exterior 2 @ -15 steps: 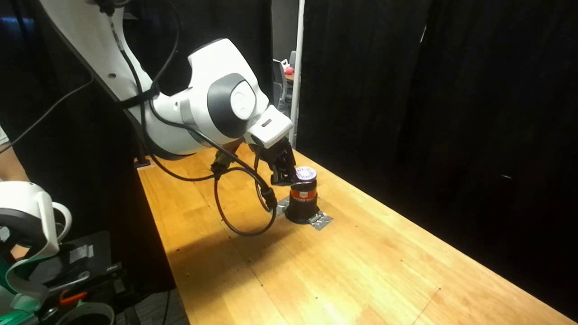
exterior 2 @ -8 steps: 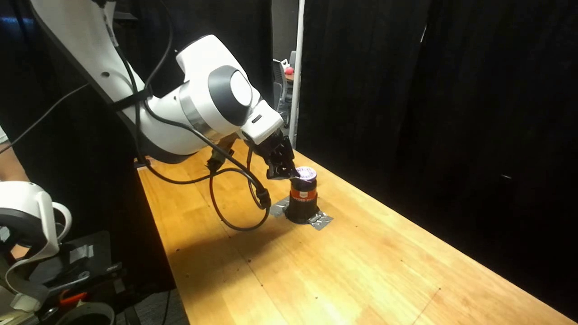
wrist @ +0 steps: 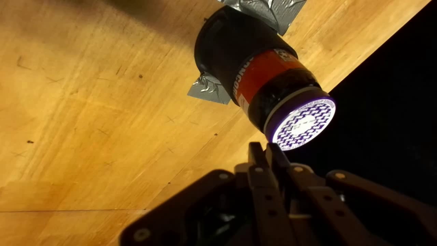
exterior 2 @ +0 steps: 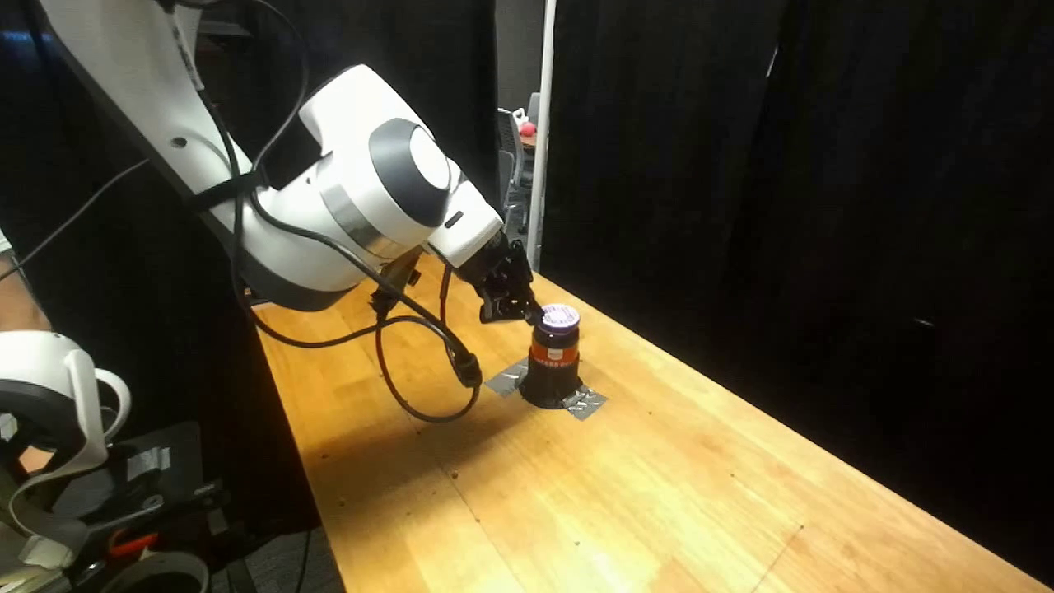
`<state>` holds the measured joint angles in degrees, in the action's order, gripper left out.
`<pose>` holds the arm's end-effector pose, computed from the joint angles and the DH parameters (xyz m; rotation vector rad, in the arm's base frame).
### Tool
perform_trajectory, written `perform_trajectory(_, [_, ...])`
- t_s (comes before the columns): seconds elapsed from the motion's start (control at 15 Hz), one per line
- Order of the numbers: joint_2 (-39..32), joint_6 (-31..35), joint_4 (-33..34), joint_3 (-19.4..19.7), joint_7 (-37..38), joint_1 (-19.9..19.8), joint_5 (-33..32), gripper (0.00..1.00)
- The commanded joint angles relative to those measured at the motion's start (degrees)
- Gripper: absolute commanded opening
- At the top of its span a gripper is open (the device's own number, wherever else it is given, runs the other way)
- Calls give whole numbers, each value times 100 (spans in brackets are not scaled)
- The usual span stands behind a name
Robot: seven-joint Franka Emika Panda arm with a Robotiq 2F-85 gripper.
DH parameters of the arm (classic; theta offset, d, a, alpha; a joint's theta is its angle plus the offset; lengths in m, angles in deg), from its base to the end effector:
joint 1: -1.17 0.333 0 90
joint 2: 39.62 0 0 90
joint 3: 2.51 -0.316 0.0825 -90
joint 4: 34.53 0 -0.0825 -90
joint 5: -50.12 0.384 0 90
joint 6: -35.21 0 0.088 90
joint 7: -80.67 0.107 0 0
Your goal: Place the elastic band over the cup
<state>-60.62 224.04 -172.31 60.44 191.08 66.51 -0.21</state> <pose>0.5097 0.1031 0.2830 -2.5700 1.1362 -0.9548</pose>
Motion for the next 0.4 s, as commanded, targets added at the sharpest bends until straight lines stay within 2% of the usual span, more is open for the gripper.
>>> perform_trajectory(0.0, [-354, 654, -227, 653, 207, 517, 77, 11])
perform_trajectory(0.13, [-337, 785, -393, 740, 156, 586, 94, 12])
perform_trajectory(0.2, [-16, 742, -536, 476, 34, 318, -97, 36])
perform_trajectory(0.27, [-184, 506, -306, 448, 80, 350, 0, 37])
perform_trajectory(0.33, [-182, 504, -354, 429, 79, 347, -1, 14])
